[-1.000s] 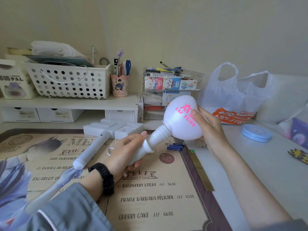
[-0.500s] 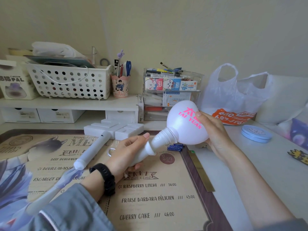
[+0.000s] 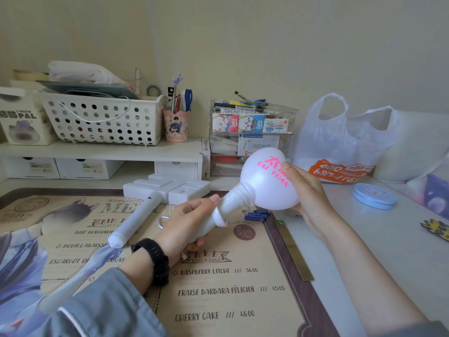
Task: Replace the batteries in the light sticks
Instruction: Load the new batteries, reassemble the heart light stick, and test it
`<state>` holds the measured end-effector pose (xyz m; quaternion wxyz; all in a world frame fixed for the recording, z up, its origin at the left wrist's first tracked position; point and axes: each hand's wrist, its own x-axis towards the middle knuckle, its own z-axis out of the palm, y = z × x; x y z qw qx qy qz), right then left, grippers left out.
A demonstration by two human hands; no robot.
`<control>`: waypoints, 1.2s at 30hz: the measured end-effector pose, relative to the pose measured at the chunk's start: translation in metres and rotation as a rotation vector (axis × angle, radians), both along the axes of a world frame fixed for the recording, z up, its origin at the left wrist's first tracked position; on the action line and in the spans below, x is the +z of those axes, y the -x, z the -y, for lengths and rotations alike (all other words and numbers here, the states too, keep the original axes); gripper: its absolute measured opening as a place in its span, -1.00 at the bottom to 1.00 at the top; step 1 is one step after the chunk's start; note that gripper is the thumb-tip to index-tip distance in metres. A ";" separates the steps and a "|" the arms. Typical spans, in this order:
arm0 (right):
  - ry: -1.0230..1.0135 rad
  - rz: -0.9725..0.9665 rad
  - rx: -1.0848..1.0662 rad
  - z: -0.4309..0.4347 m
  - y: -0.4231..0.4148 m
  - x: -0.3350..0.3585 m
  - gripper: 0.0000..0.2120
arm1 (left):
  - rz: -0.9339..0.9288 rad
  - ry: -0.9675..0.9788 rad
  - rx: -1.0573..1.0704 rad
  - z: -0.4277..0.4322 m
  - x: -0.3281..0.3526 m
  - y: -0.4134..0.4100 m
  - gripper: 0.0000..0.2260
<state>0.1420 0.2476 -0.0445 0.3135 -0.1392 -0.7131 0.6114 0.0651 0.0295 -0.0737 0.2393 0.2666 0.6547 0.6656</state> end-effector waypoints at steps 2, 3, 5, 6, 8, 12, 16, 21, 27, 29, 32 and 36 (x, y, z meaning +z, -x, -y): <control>0.005 -0.011 0.005 0.001 -0.001 0.001 -0.49 | -0.007 0.000 0.005 -0.001 0.000 -0.002 -0.63; 0.002 -0.010 0.012 0.001 -0.001 0.000 -0.50 | -0.009 -0.005 0.006 -0.001 0.000 -0.001 -0.60; -0.020 0.006 0.028 0.001 -0.001 -0.001 -0.42 | -0.008 -0.010 0.010 -0.001 0.000 -0.001 -0.53; -0.032 0.009 0.038 0.001 0.000 -0.002 -0.38 | -0.005 -0.011 0.014 -0.001 -0.001 -0.001 -0.52; -0.038 0.004 0.051 0.001 0.000 -0.002 -0.34 | 0.005 -0.013 0.013 -0.001 -0.002 0.000 -0.55; -0.018 -0.003 0.059 0.002 0.000 -0.002 -0.34 | 0.011 -0.002 -0.020 0.000 -0.002 0.003 -0.50; 0.003 -0.007 0.082 0.005 -0.002 0.000 -0.34 | 0.066 0.005 -0.044 0.002 0.000 0.005 -0.53; 0.052 -0.034 0.192 0.006 -0.005 0.002 -0.45 | 0.221 0.012 -0.124 0.003 -0.002 0.013 -0.57; 0.130 -0.044 0.355 0.008 -0.008 0.005 -0.34 | 0.363 -0.007 -0.230 0.006 0.001 0.009 -0.57; 0.122 -0.026 0.330 0.010 -0.008 0.005 -0.51 | 0.304 -0.010 -0.211 0.005 0.006 0.003 -0.59; 0.101 -0.029 0.302 0.012 -0.007 0.004 -0.72 | 0.190 0.018 -0.190 0.003 0.008 -0.003 -0.52; 0.075 -0.006 0.337 0.017 -0.007 0.005 -0.82 | 0.098 0.101 -0.180 0.004 0.006 -0.003 -0.43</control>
